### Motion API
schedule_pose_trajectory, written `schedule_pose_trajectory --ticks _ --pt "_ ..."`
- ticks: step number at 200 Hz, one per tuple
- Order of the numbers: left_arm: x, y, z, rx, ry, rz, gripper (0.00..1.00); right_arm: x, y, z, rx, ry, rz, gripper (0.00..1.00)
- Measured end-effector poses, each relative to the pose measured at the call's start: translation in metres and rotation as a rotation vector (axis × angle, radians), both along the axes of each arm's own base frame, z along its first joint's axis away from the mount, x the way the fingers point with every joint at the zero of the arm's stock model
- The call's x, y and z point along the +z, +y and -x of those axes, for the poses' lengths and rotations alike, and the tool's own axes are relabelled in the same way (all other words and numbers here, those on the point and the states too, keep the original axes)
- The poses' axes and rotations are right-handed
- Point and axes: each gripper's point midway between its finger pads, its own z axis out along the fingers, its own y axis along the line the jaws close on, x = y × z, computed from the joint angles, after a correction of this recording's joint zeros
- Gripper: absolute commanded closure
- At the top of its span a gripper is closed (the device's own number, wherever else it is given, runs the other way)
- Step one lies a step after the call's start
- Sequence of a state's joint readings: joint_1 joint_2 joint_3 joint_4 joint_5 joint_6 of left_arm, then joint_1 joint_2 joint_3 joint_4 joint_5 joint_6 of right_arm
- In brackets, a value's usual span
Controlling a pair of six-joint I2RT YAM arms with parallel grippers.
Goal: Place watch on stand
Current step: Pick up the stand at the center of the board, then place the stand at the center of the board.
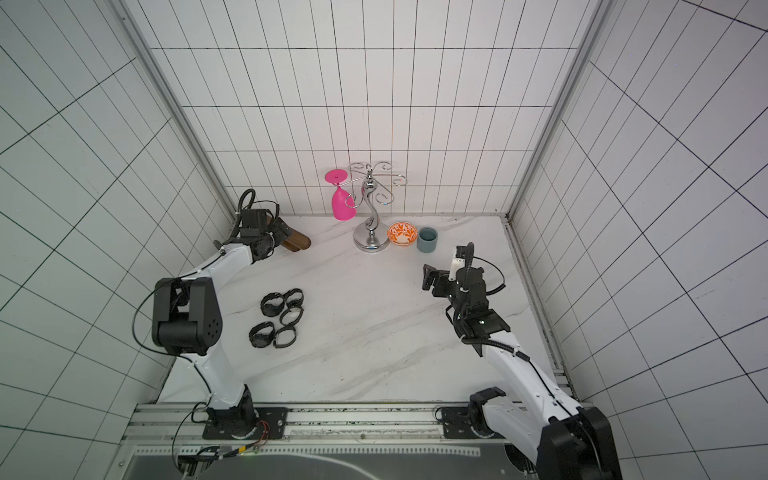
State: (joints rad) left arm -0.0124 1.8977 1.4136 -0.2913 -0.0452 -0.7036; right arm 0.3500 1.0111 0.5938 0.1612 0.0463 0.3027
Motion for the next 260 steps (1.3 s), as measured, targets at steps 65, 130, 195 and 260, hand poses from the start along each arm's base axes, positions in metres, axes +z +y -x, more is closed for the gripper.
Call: schedule_pose_trajectory --ticks 65,130,195,260 --pt "-0.036 -0.038 -0.033 -0.031 0.111 0.016 0.06 -0.017 0.067 0.02 0.214 0.006 0.123 0.01" --pt "-0.066 -0.043 -0.036 -0.017 0.18 0.023 0.42 -0.03 0.089 0.028 0.267 0.005 0.204 0.0" --pt "-0.066 -0.047 -0.004 -0.009 0.171 0.018 0.63 -0.029 0.088 0.028 0.255 -0.009 0.236 0.01" --pt "-0.043 -0.094 0.083 -0.097 0.157 -0.008 0.64 -0.03 0.069 0.03 0.159 0.016 0.259 0.01"
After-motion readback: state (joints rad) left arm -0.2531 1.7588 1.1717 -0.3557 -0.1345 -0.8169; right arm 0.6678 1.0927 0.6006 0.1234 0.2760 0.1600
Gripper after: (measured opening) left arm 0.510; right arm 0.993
